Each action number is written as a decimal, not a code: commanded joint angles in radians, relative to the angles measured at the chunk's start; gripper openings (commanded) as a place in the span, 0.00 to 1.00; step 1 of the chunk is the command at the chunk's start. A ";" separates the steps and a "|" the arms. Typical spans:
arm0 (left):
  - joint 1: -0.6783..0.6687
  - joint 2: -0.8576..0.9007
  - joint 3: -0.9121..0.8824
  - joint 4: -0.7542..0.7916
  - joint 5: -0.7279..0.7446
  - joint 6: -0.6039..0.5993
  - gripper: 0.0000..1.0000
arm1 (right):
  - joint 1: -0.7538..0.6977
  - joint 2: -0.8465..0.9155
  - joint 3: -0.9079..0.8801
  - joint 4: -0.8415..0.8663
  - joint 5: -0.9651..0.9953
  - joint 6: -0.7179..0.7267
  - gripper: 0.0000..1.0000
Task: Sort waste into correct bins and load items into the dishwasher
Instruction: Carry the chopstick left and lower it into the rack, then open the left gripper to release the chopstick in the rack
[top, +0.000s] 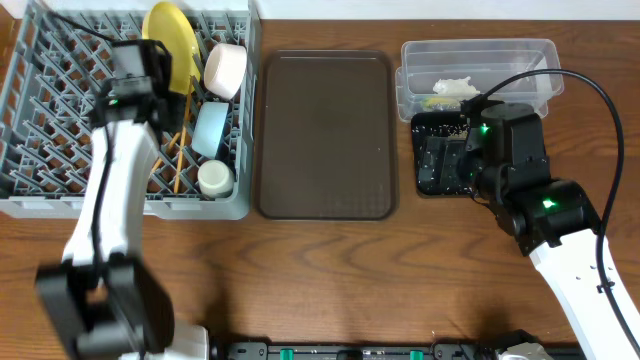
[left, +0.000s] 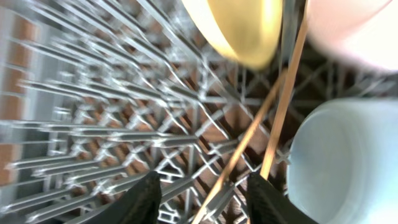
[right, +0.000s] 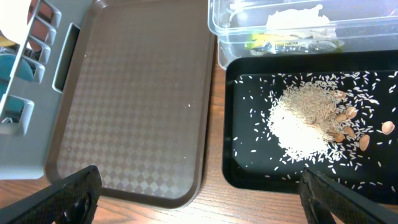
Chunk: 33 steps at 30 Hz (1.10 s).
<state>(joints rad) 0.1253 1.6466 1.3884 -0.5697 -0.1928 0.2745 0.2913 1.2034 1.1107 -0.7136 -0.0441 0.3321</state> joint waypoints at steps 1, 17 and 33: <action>0.000 -0.174 0.018 -0.004 0.003 -0.148 0.50 | -0.005 0.002 0.006 0.002 0.014 0.003 0.99; 0.000 -0.442 0.018 -0.367 0.320 -0.491 0.68 | -0.005 0.002 0.006 0.002 0.014 0.003 0.99; 0.000 -0.435 0.018 -0.439 0.320 -0.497 0.89 | -0.005 0.002 0.006 0.002 0.014 0.003 0.99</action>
<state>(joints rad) 0.1234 1.2064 1.3972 -1.0065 0.1215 -0.2134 0.2913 1.2034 1.1107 -0.7136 -0.0441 0.3321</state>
